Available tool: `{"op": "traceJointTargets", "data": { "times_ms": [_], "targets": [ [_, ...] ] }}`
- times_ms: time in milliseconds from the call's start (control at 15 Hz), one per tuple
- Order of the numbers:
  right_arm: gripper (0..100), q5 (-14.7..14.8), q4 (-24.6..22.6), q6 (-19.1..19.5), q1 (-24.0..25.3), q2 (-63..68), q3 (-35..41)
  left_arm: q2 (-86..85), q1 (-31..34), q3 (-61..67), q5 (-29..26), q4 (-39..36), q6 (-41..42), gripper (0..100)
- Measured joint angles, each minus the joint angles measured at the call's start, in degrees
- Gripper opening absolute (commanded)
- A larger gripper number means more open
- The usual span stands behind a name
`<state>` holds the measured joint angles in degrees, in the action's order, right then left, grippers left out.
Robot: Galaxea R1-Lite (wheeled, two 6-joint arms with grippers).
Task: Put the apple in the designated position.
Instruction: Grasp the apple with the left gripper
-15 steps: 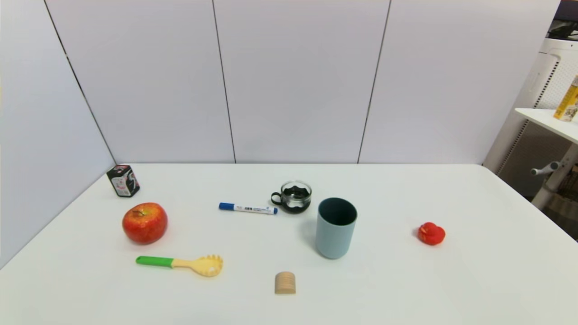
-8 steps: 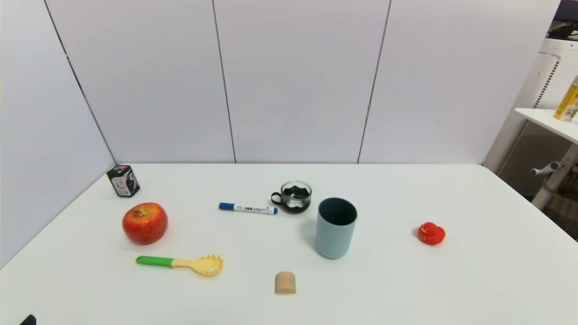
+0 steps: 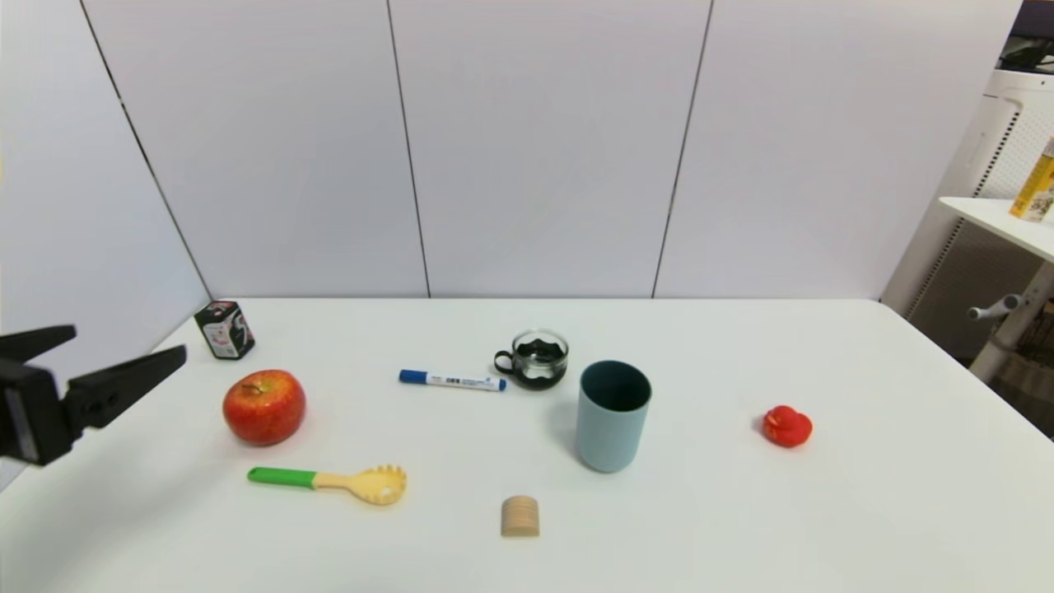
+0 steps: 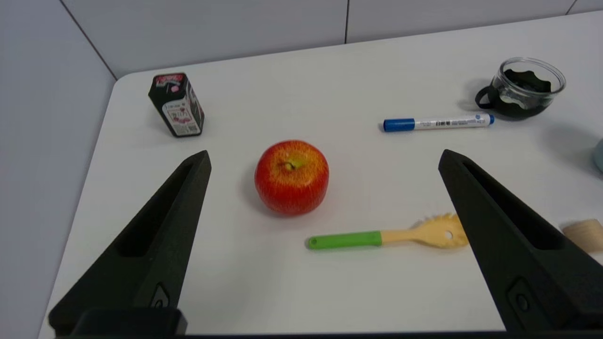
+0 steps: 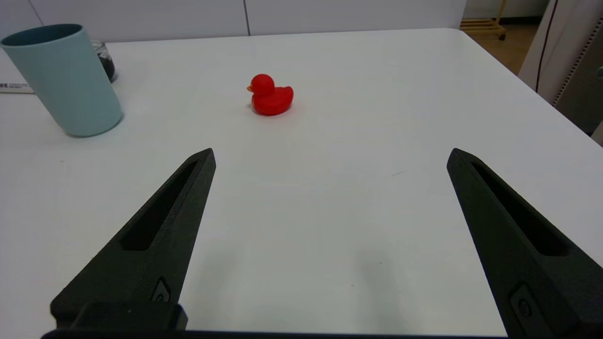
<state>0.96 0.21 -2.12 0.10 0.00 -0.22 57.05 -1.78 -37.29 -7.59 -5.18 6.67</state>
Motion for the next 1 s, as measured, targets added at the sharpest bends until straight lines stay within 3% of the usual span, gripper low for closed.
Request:
{"op": "traceJointTargets", "data": {
  "times_ms": [400, 800, 1000],
  "targets": [
    [100, -0.02, -0.02, 0.04, -0.02, 0.0, -0.02, 25.75, -0.8, -7.06, -1.39, -4.52, 2.1, 100],
    [100, 0.0, -0.05, 0.0, 0.0, 0.0, -0.05, 39.0, -1.55, -10.09, -1.52, -2.23, 1.77, 100],
    [100, 0.0, 0.0, 0.01, -0.02, 0.0, -0.05, 42.8, -1.33, -13.9, -1.5, 2.73, 1.65, 100]
  ]
}}
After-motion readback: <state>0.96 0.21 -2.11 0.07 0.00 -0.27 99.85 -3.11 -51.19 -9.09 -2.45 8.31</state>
